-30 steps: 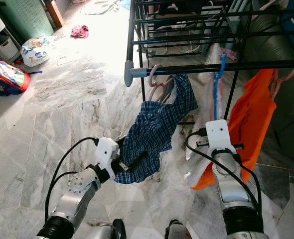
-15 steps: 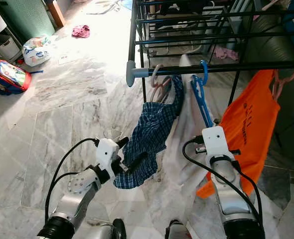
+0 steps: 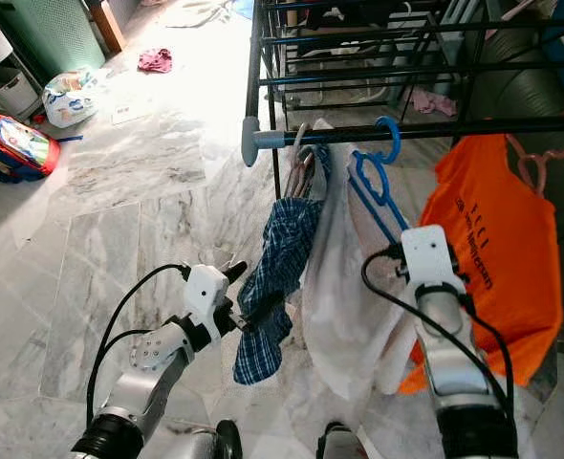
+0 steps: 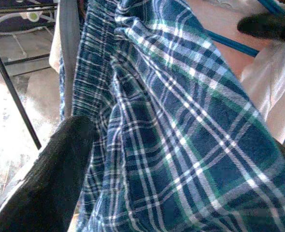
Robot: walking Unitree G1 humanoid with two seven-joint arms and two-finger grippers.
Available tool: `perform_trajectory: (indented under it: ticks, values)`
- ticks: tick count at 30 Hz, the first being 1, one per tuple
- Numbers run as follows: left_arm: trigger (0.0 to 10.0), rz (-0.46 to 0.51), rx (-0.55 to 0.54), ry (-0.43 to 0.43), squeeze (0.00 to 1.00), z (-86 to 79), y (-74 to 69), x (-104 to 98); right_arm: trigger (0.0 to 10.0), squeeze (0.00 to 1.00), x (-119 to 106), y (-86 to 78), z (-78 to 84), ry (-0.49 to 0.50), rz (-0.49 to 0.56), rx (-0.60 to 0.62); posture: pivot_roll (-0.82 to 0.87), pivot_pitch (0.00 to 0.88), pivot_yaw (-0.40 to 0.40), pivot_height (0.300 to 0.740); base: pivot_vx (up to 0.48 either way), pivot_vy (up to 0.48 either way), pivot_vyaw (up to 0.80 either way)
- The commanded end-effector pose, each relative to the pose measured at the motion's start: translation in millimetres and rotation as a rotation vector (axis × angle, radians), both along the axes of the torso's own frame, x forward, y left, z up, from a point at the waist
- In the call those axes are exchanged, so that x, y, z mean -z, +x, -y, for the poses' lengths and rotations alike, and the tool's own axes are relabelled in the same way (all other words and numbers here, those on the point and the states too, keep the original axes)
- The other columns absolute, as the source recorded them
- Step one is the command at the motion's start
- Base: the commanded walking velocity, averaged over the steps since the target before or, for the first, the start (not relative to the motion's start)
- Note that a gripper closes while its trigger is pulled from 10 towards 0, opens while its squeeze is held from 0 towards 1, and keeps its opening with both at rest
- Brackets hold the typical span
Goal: Hang hanger
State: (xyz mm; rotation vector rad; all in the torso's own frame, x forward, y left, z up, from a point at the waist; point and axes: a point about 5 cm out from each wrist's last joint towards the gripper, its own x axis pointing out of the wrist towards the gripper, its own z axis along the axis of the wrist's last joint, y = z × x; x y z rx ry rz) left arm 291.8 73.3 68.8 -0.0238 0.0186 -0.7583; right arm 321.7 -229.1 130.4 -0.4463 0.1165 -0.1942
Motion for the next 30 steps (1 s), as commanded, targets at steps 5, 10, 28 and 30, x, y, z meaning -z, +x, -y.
perform_trajectory:
  ticks: [5, 10, 28, 30]
  values:
    - [10.0, -0.017, -0.005, 0.016, 0.0, -3.6, -2.2, 5.6, 10.0, 1.0, 2.6, 4.8, -0.4, 0.001, -0.031, -0.037, -0.08, 0.215, 0.092, 0.74, 0.0, 0.0, 0.0]
    - [10.0, -0.02, -0.009, 0.018, 0.0, -4.3, -2.7, 6.5, 10.0, 1.0, 2.7, 10.8, -3.1, 0.029, -0.052, -0.085, -0.07, 0.216, 0.091, 0.74, 0.0, 0.0, 0.0]
    - [10.0, 0.047, 0.019, -0.009, 0.0, -11.1, -2.6, -7.5, 10.0, 1.0, -9.5, 29.0, -17.7, 0.085, -0.02, -0.204, -0.06, 0.218, 0.093, 0.74, 0.0, 0.0, 0.0]
    - [10.0, 0.048, 0.021, -0.005, 0.0, -12.2, -1.7, -7.9, 10.0, 1.0, -8.6, 30.9, -18.2, 0.102, -0.025, -0.21, -0.06, 0.218, 0.094, 0.74, 0.0, 0.0, 0.0]
